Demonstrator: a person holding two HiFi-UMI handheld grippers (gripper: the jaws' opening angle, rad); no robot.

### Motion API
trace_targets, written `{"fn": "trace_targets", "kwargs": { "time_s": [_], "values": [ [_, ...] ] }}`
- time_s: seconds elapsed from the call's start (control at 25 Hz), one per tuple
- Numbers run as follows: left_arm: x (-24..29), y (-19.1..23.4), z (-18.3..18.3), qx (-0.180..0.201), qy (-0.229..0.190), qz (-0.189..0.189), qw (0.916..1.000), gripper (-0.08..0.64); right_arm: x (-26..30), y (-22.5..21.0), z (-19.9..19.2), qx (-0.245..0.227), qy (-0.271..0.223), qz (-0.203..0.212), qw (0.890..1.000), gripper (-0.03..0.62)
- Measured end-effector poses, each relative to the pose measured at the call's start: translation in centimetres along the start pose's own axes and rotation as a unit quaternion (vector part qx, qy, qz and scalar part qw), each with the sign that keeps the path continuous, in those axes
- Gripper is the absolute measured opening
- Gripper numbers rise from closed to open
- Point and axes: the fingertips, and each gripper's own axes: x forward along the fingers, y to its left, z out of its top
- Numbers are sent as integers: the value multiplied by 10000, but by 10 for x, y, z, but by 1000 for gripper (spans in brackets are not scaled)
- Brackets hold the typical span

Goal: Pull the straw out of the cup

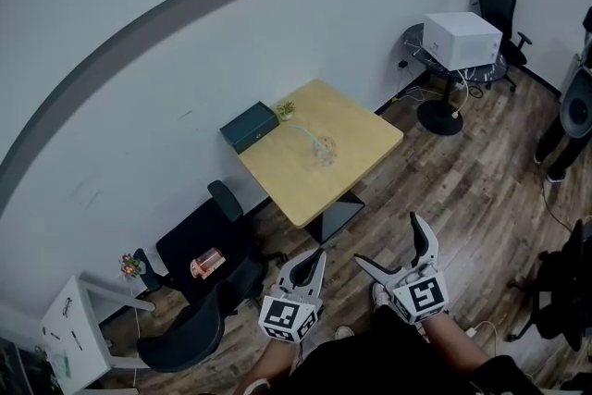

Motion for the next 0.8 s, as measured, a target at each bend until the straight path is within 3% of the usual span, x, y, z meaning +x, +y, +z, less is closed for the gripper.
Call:
{"fn": "trace_targets", "kwargs": {
  "time_s": [0.6, 0.8],
  "values": [
    [107, 49, 13, 0, -4, 451, 9990, 18, 97, -94, -22, 167, 185, 588, 9980, 579],
    [140, 53, 11, -84, 46, 494, 9987, 18, 117, -128, -14, 132, -81, 544, 9984, 541]
  ]
}}
